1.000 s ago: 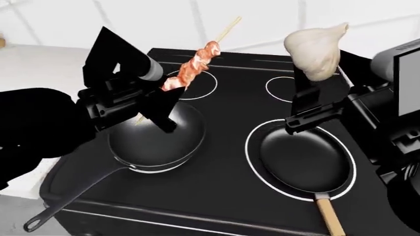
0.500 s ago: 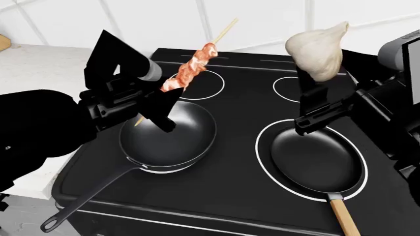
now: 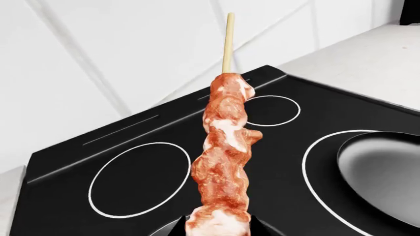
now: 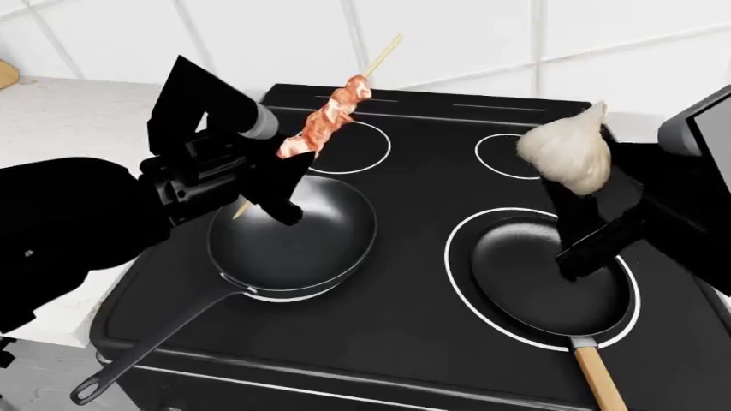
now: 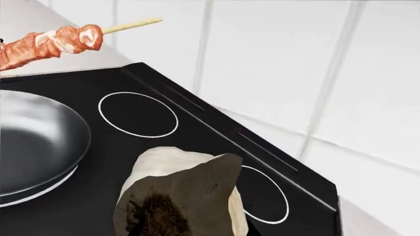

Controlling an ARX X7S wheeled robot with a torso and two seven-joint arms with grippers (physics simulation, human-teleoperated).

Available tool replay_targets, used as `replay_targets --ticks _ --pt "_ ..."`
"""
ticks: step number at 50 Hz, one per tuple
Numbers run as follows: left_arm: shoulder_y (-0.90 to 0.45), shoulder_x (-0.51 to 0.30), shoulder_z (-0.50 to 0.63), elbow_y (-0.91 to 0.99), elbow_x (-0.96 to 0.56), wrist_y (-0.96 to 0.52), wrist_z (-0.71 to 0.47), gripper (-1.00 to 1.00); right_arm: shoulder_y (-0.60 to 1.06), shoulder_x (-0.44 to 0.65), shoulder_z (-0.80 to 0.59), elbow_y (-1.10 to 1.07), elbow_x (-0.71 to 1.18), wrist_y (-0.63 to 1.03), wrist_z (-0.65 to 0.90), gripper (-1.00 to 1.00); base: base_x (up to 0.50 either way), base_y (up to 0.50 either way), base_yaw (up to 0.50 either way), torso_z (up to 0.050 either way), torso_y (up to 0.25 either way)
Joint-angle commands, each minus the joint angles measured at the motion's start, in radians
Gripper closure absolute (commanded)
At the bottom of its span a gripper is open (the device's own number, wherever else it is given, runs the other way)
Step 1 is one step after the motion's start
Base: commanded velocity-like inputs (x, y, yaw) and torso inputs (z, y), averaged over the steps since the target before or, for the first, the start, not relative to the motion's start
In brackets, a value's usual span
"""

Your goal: Place both pans onto different burners. Then place the garlic and the skewer on different pans.

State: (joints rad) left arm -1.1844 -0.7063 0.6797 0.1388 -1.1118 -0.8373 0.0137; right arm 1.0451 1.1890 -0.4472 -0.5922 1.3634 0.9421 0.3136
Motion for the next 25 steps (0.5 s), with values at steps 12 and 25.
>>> replay_targets --ticks 12,25 --pt "0.031 -0.003 -0.008 0.019 -0.010 0.036 0.012 1.00 -0.038 -0.015 -0.090 0.110 -0.097 0.063 -0.081 1.00 0.00 0.00 0.00 0.001 0.000" --pt "0.030 0.001 -0.005 0.000 -0.001 0.041 0.014 1.00 -0.025 -0.032 -0.149 0.190 -0.190 0.102 -0.136 1.00 0.00 0.00 0.00 0.000 0.000"
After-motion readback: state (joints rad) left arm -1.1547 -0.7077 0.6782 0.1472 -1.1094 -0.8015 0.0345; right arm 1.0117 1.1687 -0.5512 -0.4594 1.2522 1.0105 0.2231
